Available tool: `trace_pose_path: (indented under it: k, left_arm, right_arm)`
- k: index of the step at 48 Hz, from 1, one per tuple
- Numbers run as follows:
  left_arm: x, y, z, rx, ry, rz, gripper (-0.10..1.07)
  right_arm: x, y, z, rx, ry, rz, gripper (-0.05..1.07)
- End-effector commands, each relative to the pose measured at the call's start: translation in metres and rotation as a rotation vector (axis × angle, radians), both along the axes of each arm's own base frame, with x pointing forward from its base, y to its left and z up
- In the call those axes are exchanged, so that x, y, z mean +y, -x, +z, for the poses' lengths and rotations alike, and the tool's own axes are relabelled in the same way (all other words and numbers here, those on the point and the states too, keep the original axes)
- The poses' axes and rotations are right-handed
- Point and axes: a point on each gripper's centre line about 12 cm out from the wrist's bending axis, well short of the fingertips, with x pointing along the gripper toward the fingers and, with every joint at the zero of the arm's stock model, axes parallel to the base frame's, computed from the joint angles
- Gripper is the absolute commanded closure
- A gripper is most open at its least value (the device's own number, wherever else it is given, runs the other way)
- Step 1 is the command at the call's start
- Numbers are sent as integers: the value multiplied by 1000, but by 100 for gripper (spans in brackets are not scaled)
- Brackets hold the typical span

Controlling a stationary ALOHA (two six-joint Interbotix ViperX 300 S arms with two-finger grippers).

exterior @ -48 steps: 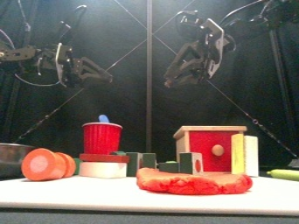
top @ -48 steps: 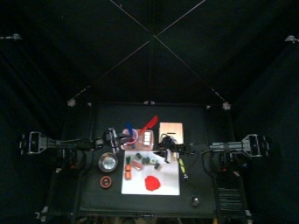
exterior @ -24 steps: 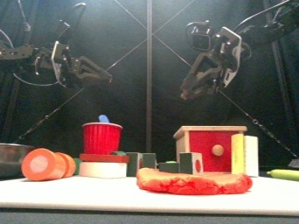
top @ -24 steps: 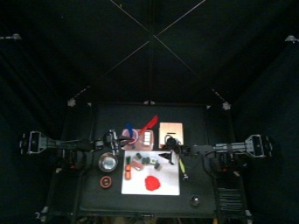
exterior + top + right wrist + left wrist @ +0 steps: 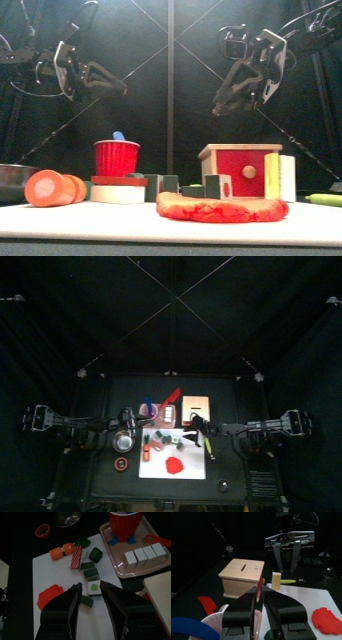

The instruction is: Pull apart salmon sushi

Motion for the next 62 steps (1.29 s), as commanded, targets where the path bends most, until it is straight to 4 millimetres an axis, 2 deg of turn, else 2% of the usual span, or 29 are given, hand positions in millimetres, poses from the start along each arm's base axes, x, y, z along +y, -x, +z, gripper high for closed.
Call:
trace_pose_path:
  k: [1, 13, 20, 26, 37, 46, 53, 62]
  left_arm:
    - [-9, -2, 1, -2, 3, -30, 39]
    - [-29, -2, -3, 30, 9, -105, 39]
    - [-37, -2, -7, 57, 12, -137, 39]
    - [-41, -1, -10, 80, 16, -155, 39]
    - [-52, 2, -18, 129, 19, -197, 39]
    - [-49, 5, -24, 166, 35, -177, 39]
    - [-44, 16, -31, 183, 66, -148, 39]
    - [-42, 31, -24, 147, 75, -145, 39]
  right_arm:
    - [4, -5, 9, -30, -2, 14, 29]
    - [15, -15, -14, 42, 3, 50, 29]
    - [21, -22, -11, 34, -1, 66, 29]
    - [28, -36, -5, 13, -8, 81, 29]
    - [37, -75, -1, -4, 14, 113, 29]
    - [39, -108, -5, -4, 5, 105, 28]
    - [40, -131, -4, -14, 14, 105, 27]
    - [39, -154, -4, -15, 16, 96, 25]
